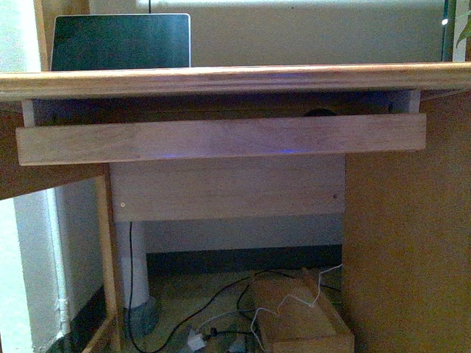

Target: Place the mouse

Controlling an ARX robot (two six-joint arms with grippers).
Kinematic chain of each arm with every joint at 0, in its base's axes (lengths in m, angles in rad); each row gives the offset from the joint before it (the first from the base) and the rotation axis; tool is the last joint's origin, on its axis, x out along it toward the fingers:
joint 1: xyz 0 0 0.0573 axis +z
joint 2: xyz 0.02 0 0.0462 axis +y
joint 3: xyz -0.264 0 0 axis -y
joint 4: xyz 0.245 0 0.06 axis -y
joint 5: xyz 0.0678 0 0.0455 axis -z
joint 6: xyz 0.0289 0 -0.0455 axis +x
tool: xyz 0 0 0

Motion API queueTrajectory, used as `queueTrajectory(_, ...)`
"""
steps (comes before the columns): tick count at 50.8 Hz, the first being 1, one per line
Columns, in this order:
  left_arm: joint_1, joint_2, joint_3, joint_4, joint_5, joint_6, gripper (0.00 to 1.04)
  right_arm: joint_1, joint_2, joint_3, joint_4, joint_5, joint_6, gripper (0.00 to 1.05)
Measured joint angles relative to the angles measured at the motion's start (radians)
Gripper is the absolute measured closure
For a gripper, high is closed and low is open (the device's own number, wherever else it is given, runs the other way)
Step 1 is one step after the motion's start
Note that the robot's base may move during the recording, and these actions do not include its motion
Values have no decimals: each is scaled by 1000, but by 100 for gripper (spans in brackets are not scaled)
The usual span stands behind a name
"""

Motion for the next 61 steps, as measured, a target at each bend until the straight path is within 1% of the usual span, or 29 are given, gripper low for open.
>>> queueTrajectory(45,0,1,0,-1,3,-1,8,0,0,0,0,0,2,7)
queueTrajectory(47,2,20,17,-48,37,-42,8,0,0,0,0,0,2,7)
queueTrajectory(49,1,79,58,-140,82,-97,8,0,0,0,0,1,2,7)
queueTrajectory(52,7,175,84,-169,131,-141,8,0,0,0,0,0,2,7)
queueTrajectory(56,61,315,111,-115,213,-158,8,0,0,0,0,0,2,7)
queueTrajectory(61,158,518,158,39,313,-138,8,0,0,0,0,1,2,7)
